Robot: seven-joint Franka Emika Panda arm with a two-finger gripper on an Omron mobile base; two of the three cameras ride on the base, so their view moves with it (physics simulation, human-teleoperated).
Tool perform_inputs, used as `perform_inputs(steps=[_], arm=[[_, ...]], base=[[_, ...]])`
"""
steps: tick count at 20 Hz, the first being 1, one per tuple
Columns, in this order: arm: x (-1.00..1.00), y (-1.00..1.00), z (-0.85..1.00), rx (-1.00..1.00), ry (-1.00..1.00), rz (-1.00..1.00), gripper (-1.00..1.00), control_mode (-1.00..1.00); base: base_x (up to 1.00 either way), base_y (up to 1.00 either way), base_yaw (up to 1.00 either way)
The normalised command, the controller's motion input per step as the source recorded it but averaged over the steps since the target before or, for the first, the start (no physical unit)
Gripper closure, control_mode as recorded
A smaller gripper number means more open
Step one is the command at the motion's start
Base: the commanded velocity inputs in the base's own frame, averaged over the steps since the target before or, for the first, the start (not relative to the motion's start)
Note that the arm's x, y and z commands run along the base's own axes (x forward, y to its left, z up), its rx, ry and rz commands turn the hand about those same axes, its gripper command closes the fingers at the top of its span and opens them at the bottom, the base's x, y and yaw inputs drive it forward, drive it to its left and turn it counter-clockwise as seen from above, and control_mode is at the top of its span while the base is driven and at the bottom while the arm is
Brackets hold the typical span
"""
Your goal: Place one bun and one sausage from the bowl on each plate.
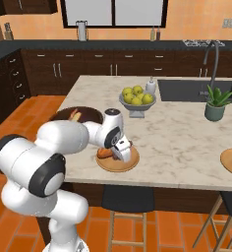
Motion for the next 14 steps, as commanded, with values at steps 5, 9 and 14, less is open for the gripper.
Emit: perform_inputs(steps=[5,9,14], arm=[[0.05,0.00,-0.46,0.01,0.00,-0.18,1.00,-1.00],[0.14,0.00,-0.36,0.00,0.00,-0.11,1.00,-1.00],[-0.15,0.00,0.18,0.00,-0.06,-0.01,-1.00,-1.00]], base=[[0.00,0.00,0.00],[0.00,0.00,0.00],[0.00,0.00,0.00]])
